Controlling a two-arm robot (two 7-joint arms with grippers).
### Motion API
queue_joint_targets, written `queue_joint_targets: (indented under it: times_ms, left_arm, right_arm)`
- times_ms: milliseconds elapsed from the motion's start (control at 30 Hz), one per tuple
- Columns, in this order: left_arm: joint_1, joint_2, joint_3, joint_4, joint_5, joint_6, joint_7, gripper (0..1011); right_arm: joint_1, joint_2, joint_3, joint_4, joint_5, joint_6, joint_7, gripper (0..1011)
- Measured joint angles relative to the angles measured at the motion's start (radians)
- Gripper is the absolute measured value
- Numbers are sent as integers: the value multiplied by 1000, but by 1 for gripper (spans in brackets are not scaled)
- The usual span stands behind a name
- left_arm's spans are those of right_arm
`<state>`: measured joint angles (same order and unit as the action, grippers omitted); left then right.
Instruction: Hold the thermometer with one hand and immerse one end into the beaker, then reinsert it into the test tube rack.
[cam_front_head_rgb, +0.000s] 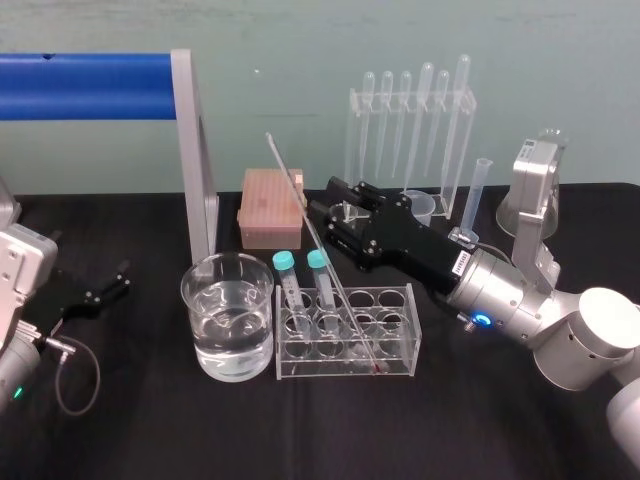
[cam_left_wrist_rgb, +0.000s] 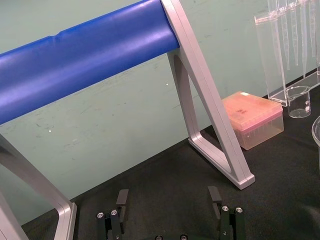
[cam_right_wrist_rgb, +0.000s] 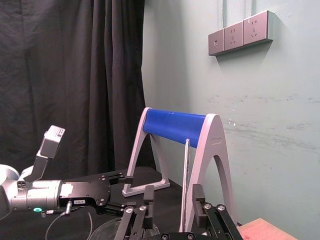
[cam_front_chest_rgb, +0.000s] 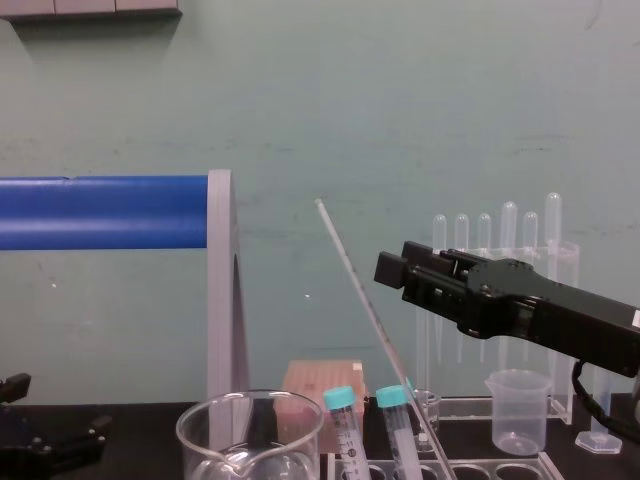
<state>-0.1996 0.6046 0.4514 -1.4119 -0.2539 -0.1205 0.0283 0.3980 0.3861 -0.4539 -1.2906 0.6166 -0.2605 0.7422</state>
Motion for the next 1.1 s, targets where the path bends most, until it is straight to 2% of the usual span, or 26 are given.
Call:
queue_joint_targets:
  times_ms: [167,200,267,500,600,667,700,800,833,933,967,1033,1100]
  left_arm:
    - [0,0,0,0,0,0,0,1008]
    - [0,0,0,0,0,0,0,1008]
    - [0,0,0,0,0,0,0,1008]
    - [0,0,0,0,0,0,0,1008]
    - [0,0,0,0,0,0,0,1008]
    - [0,0,0,0,0,0,0,1008]
    - [0,0,0,0,0,0,0,1008]
    - [0,0,0,0,0,0,0,1008]
    - [0,0,0,0,0,0,0,1008]
    - [0,0,0,0,0,0,0,1008]
    - [0,0,0,0,0,0,0,1008]
    - [0,0,0,0,0,0,0,1008]
    - [0,0,0,0,0,0,0,1008]
  right_arm:
    - [0,0,0,0,1,0,0,624]
    - [0,0,0,0,1,0,0,624]
    - [0,0,0,0,1,0,0,731]
    - [-1,0,1,-1,1,0,-1,893]
    - [-12,6,14,-22,-14,-2,-35,973]
    - [-32,20,40,-52,-42,-1,-101,1003]
    - [-52,31,61,-75,-74,8,-170,1003]
    - [-91,49,94,-108,-132,38,-288,1003]
    - [-118,62,110,-125,-179,78,-379,1002]
    - [-156,75,128,-141,-230,142,-479,1003]
    - [-178,80,136,-144,-258,189,-537,1002]
    - [-204,81,143,-142,-284,247,-593,1003]
    - [-214,79,146,-135,-295,271,-611,1003]
